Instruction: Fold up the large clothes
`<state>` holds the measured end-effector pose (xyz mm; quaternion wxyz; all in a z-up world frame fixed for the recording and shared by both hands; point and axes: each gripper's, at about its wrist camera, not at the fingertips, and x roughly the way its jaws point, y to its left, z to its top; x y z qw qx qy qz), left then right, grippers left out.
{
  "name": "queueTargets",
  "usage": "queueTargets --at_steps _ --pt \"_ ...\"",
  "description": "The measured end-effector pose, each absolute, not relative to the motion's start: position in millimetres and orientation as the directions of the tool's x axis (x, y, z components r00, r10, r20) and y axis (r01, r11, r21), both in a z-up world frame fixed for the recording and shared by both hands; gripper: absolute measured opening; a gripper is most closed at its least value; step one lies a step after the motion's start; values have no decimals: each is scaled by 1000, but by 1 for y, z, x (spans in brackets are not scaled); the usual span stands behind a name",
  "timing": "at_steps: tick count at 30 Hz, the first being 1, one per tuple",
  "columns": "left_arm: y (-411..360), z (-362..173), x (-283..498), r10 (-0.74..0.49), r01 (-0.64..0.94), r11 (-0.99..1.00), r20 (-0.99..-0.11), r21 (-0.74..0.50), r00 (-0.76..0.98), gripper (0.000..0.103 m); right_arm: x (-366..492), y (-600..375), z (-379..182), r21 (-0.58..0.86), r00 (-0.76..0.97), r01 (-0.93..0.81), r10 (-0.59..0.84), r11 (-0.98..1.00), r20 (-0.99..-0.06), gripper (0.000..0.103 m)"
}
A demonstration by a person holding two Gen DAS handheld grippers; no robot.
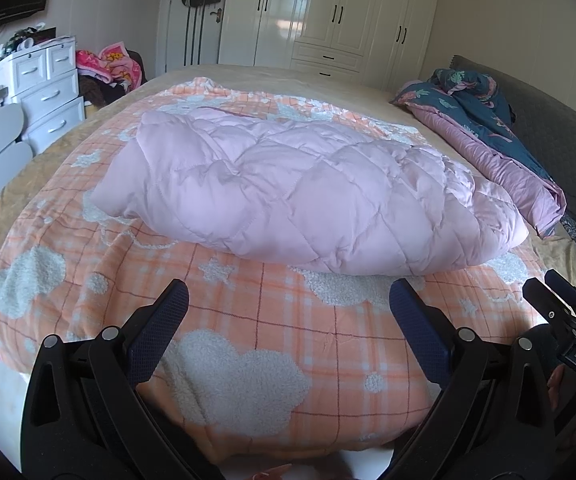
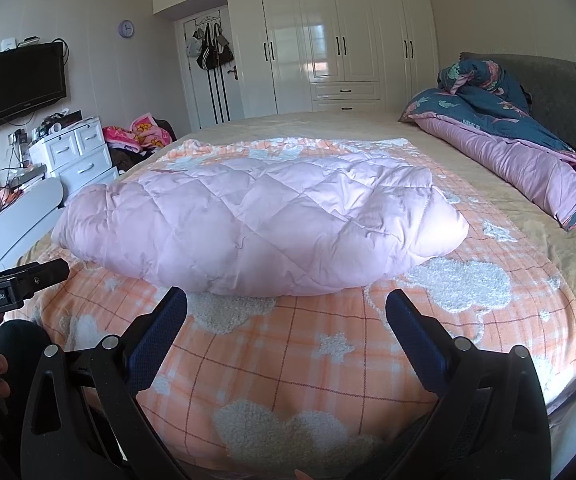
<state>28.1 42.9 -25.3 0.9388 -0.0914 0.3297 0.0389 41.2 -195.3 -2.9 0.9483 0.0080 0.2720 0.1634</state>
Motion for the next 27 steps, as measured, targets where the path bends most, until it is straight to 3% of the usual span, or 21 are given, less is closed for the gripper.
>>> queueTargets --at_steps 27 --pt "40 -27 31 -21 -102 982 -636 -156 771 94 42 -192 -1 70 804 -308 299 949 -514 99"
